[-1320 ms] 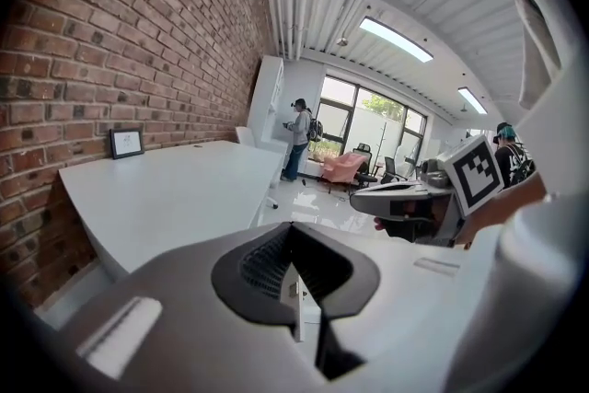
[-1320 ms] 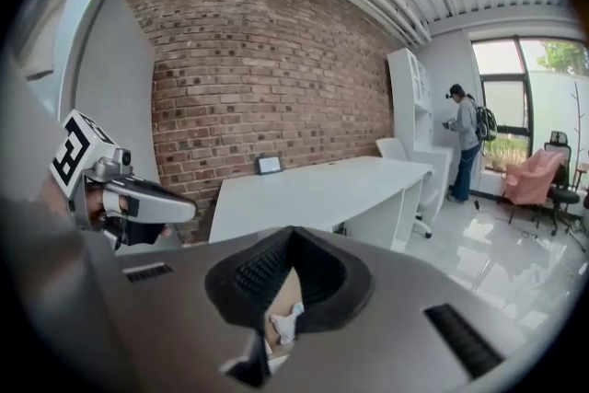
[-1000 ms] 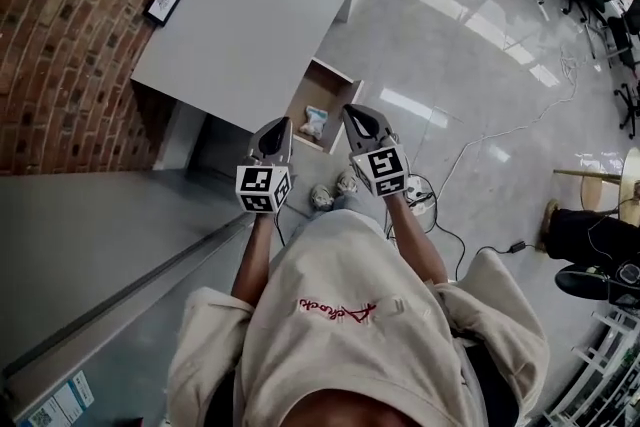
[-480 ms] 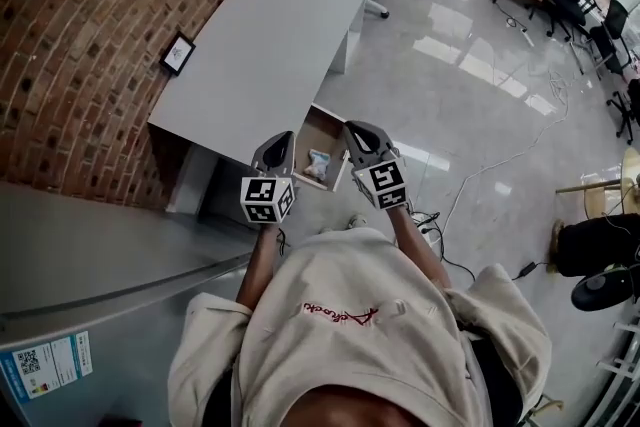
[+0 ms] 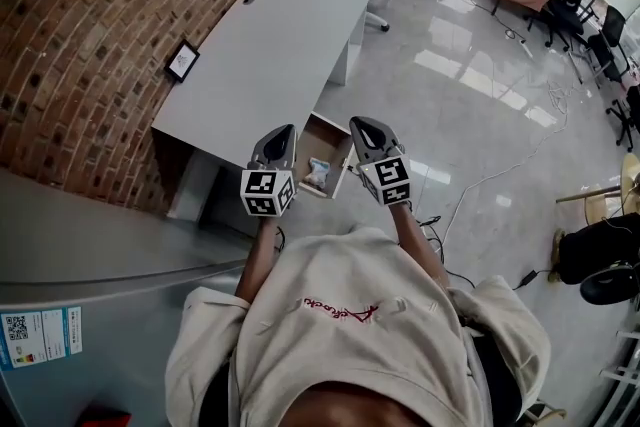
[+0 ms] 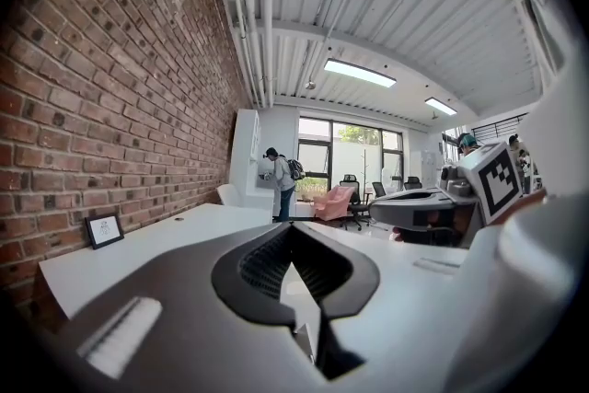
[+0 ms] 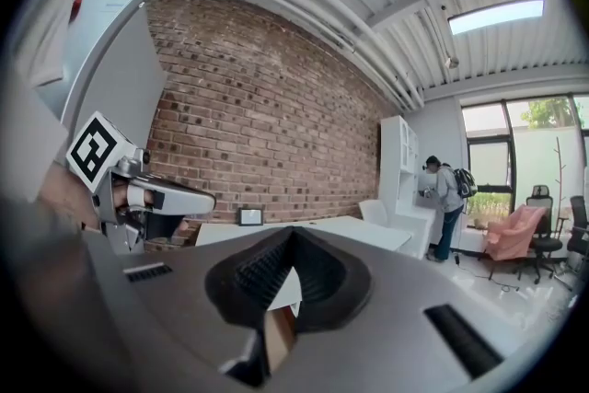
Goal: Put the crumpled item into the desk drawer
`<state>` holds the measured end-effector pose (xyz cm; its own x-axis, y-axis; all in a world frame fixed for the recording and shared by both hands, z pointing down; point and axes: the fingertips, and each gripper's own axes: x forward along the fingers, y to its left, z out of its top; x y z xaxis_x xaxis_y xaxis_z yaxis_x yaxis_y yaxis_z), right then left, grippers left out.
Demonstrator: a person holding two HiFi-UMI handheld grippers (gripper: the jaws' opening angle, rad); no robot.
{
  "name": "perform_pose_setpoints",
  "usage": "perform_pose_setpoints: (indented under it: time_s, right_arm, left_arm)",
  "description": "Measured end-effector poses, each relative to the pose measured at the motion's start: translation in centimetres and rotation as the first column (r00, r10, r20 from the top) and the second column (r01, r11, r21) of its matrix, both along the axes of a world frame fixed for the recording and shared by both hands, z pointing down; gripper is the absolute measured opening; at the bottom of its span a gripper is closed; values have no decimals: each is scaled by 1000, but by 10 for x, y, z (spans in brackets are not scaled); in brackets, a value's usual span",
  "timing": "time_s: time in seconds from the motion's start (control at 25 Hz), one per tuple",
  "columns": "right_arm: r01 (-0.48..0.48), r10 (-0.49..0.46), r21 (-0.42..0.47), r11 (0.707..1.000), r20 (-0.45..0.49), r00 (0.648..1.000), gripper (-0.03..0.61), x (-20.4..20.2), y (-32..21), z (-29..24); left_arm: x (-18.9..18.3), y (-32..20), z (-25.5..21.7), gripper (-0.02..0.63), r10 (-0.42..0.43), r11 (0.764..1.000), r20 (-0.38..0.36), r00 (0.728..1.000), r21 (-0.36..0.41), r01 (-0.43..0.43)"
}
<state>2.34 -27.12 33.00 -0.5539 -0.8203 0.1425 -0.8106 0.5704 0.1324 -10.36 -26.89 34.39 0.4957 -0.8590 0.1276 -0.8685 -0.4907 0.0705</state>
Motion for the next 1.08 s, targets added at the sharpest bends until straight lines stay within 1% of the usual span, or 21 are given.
perform_pose_setpoints:
  time_s: [0.16, 0.64, 1.08]
  right_arm:
    - [-14, 14, -10, 1000, 0, 1000, 11, 8, -2, 1]
    - [-37, 37, -29, 999, 0, 999, 11, 13, 1, 12]
    - [-43, 42, -33, 999, -13, 999, 11, 13, -1, 14]
  left_arm:
    - [2, 1, -3, 9, -5, 1000, 2, 1000, 4, 5]
    - [1, 6, 11, 9, -13, 1000, 4, 1000, -19, 13]
    - [-1, 5, 12, 9, -17, 1000, 4, 1000, -21, 17]
